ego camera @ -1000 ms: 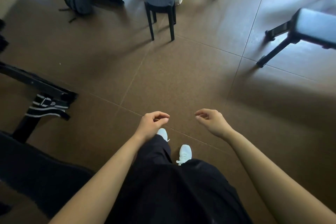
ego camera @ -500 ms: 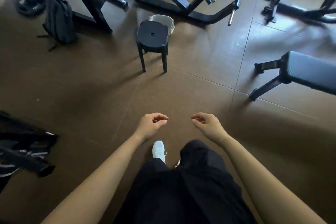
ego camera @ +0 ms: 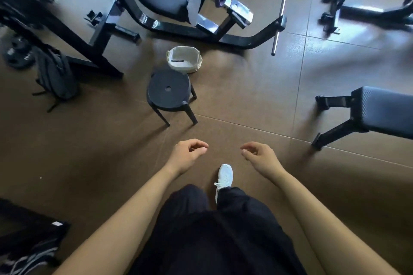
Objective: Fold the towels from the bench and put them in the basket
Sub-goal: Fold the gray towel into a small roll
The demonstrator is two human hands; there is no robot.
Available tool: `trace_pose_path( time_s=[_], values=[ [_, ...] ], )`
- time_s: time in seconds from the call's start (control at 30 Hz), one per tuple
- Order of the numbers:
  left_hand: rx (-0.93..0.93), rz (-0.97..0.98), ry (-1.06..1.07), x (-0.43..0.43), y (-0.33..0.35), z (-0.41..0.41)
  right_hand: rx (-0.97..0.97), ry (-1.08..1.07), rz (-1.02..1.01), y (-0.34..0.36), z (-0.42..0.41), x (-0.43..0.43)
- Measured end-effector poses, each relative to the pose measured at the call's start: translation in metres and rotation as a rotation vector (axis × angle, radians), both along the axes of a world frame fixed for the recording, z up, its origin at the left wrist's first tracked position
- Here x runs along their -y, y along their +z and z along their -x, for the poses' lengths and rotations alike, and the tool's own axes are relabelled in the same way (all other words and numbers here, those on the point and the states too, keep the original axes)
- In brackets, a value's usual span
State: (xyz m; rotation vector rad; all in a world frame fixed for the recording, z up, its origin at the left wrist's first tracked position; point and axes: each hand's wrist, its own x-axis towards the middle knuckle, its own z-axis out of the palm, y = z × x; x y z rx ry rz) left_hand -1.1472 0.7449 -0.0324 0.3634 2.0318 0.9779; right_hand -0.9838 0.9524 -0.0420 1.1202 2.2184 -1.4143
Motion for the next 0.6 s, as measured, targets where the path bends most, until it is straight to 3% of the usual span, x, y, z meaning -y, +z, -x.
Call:
trace_pose_path(
  time_s=[0.1,0.6],
  values=[
    [0.02,-0.01,0.048,-0.042,0.005,0.038,0.006,0.077,-0.028,0.008,0.046,-0.054],
    [0.154,-0.053,0.115,-0.241,-0.026,0.291,0.09,0.026,-0.015,0.008,0.295,-0.246]
  ],
)
